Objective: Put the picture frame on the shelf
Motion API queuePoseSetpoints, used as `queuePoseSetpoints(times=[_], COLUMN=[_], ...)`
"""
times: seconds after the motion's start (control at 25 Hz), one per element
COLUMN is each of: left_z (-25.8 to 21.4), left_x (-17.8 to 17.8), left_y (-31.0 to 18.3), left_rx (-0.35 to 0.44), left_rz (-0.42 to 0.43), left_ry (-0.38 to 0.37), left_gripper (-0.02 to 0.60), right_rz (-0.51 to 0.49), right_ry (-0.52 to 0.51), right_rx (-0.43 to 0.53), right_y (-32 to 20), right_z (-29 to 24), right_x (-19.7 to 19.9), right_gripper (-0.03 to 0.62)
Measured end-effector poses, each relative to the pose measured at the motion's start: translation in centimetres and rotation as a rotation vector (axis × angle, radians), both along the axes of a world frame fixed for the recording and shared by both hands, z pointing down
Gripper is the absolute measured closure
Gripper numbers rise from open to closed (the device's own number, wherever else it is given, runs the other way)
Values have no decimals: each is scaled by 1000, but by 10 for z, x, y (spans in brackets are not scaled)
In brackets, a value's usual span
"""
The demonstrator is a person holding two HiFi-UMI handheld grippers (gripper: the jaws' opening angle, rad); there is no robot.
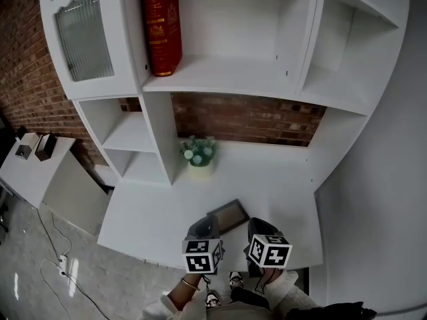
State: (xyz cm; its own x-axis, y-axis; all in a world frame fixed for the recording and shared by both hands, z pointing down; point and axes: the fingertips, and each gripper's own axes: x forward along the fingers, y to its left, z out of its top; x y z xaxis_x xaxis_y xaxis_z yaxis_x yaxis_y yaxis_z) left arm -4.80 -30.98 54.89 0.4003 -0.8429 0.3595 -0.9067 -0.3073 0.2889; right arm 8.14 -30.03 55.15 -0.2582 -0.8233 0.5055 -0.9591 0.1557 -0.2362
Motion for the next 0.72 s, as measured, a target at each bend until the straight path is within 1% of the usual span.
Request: queuePoseSetpoints(times=[0.28, 0.36, 0.6, 0.72], left_z=[14, 19, 45, 63], left_x=[6, 6, 6, 7], left_y=[-15, -19, -24, -18], left_rx=[-31, -42, -106, -154], left_rz=[21, 15, 1, -5], left_ry=[-9, -15, -28, -29], left_gripper=[574, 574, 574, 574], right_rz=[-21, -23, -12, -11], right_ry=[-7, -11, -17, -18], right_rx=[-31, -45, -98, -133], right_y=[-21, -26, -37, -35], right_z=[12, 18, 39, 54], right_x=[2, 4, 11, 16], right_gripper=[569, 569, 569, 569])
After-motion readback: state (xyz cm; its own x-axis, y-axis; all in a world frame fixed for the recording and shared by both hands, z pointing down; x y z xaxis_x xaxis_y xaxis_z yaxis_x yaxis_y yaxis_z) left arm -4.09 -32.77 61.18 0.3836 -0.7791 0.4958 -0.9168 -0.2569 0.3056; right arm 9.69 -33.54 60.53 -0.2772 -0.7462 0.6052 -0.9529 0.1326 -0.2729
